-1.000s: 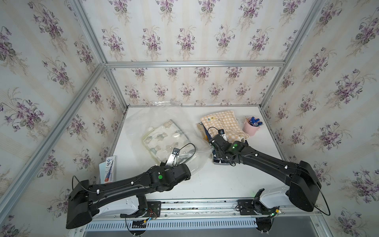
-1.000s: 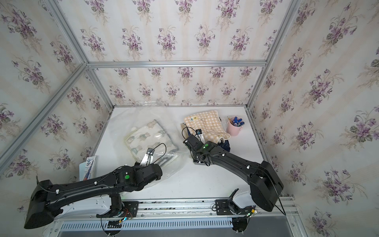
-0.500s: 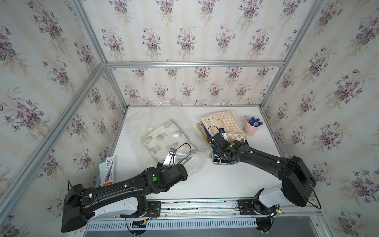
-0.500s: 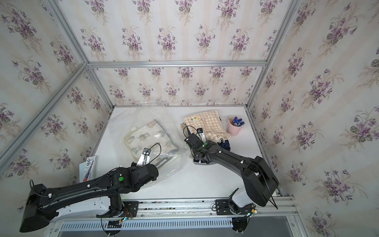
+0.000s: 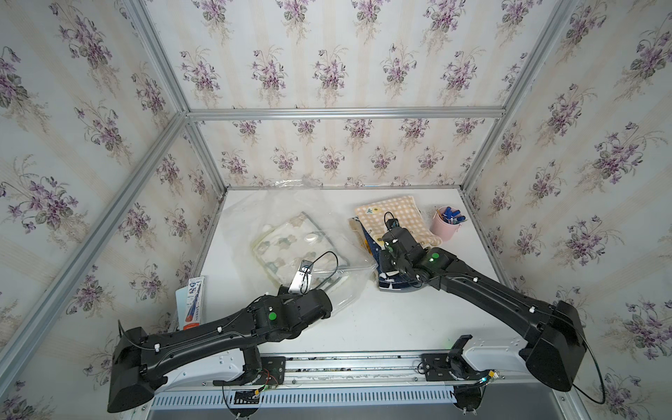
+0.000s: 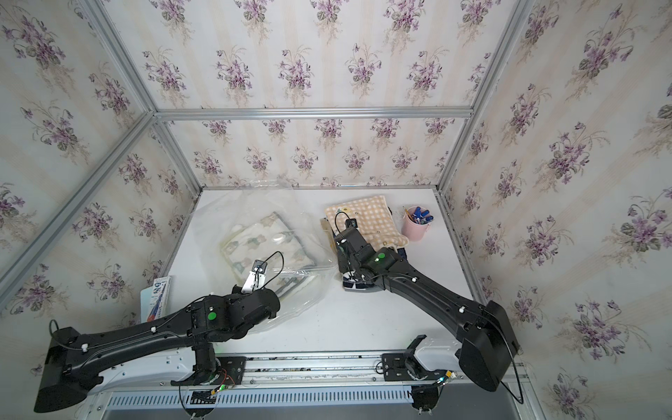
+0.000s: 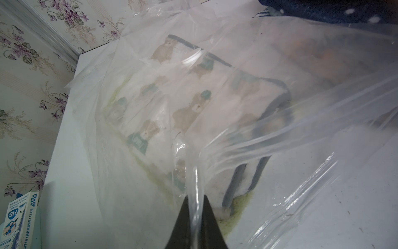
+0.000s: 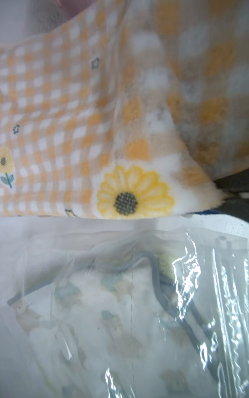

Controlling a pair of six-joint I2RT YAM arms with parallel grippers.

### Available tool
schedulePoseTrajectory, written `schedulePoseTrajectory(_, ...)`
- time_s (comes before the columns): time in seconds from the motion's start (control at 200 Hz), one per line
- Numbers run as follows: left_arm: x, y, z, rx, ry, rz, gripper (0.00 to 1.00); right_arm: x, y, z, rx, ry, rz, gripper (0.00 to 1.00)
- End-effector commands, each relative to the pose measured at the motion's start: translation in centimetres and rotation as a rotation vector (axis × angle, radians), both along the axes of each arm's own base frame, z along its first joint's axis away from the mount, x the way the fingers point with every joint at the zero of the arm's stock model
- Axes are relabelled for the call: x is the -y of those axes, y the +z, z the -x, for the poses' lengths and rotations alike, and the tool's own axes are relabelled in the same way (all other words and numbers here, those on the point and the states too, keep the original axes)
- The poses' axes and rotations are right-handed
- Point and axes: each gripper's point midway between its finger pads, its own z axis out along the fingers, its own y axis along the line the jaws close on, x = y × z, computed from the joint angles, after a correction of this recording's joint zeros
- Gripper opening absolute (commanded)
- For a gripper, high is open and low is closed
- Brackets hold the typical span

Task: Take the blanket out of the vacuum bag
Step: Adjust the blanket at the center of the board.

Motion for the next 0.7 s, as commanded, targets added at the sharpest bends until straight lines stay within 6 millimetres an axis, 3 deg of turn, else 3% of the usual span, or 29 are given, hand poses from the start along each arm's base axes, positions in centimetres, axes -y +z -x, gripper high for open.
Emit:
schedulePoseTrajectory(0.0,-0.2,0.8,-0.1,0.021,0.0,0.01,0.1,-2.7,0.1,1.7,-0.094,0.109,-0.119,0.0)
schedulePoseTrajectory(0.1,-0.4,1.1,0.0,0.021,-0.002,0.019,0.11,-4.2,-0.1,2.3,-0.146,0.137,-0.194,0.0)
schedulePoseTrajectory(0.185,-0.5,1.1,0.2,0.02,-0.001,0.027,0.11,-5.0,-1.4,2.5,-0.199,0.14,-0.211,0.0)
schedulePoseTrajectory(0.295,-0.4,0.8,0.2,0.012,-0.004,0.03,0.11,-5.5,-3.4,2.3,-0.269,0.134,-0.231,0.28)
schedulePoseTrajectory(0.36,-0.4,0.7,0.3,0.008,-0.006,0.027,0.11,-5.3,-3.3,2.0,-0.267,0.12,-0.231,0.31)
schedulePoseTrajectory(0.41,-0.3,0.6,0.2,0.005,-0.006,0.022,0.11,-5.0,-2.0,1.8,-0.235,0.109,-0.238,0.36)
schedulePoseTrajectory(0.549,-0.1,0.7,0.1,0.015,-0.016,0.022,0.11,-2.0,1.2,1.1,-0.163,0.016,-0.26,0.48)
schedulePoseTrajectory(0.679,0.1,1.1,-0.1,0.032,-0.023,0.029,0.11,2.8,2.8,0.0,-0.121,-0.124,-0.313,0.53)
schedulePoseTrajectory(0.694,0.1,1.1,-0.1,0.033,-0.025,0.028,0.11,4.1,3.0,-0.6,-0.116,-0.164,-0.326,0.54)
